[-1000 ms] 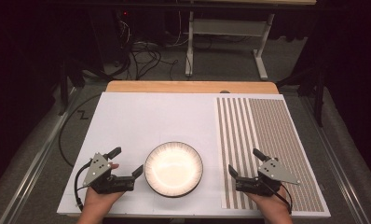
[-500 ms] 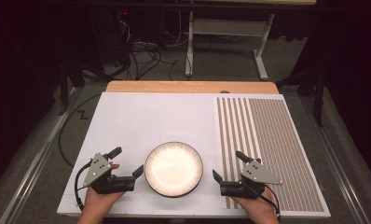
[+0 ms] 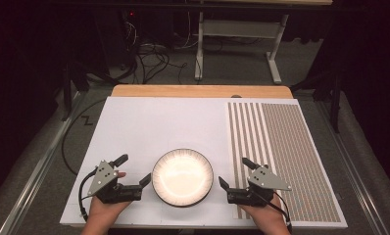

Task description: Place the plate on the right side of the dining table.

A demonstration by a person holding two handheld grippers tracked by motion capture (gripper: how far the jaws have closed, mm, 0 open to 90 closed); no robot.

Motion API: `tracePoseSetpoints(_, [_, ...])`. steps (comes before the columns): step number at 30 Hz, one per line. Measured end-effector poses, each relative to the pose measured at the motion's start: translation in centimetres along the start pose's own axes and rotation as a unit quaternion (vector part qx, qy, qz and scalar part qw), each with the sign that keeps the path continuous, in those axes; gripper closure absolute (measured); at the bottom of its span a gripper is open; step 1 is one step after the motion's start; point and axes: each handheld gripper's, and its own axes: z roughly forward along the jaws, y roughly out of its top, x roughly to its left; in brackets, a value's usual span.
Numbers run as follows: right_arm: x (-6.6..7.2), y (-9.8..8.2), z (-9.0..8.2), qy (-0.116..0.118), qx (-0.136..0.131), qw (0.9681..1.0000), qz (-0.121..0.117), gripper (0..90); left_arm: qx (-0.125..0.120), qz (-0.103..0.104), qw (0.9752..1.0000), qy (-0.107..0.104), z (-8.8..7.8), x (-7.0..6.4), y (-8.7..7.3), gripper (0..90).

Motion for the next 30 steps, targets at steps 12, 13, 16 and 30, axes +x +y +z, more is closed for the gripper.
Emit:
tracePoseSetpoints(12, [-0.1, 1.0, 0.6, 0.012, 0.007, 0.9999, 0.003, 23.8, -0.002, -0.004, 1.0, 0.0, -0.1, 0.0, 0.0, 1.5])
tracePoseSetpoints(13, [-0.1, 1.2, 0.8, 0.012, 0.007, 0.9999, 0.006, 27.1, -0.003, -0.003, 1.0, 0.002, -0.1, 0.0, 0.0, 1.5])
tracePoseSetpoints(16, [-0.3, 1.5, 1.3, 0.019, 0.011, 0.9997, 0.008, 31.6, -0.005, -0.005, 1.0, 0.002, -0.1, 0.0, 0.0, 1.5])
tracePoseSetpoints(30, [-0.2, 2.5, 2.9, 0.035, 0.015, 0.9993, 0.004, 57.4, -0.007, 0.0, 1.0, 0.004, -0.2, 0.0, 0.1, 1.5])
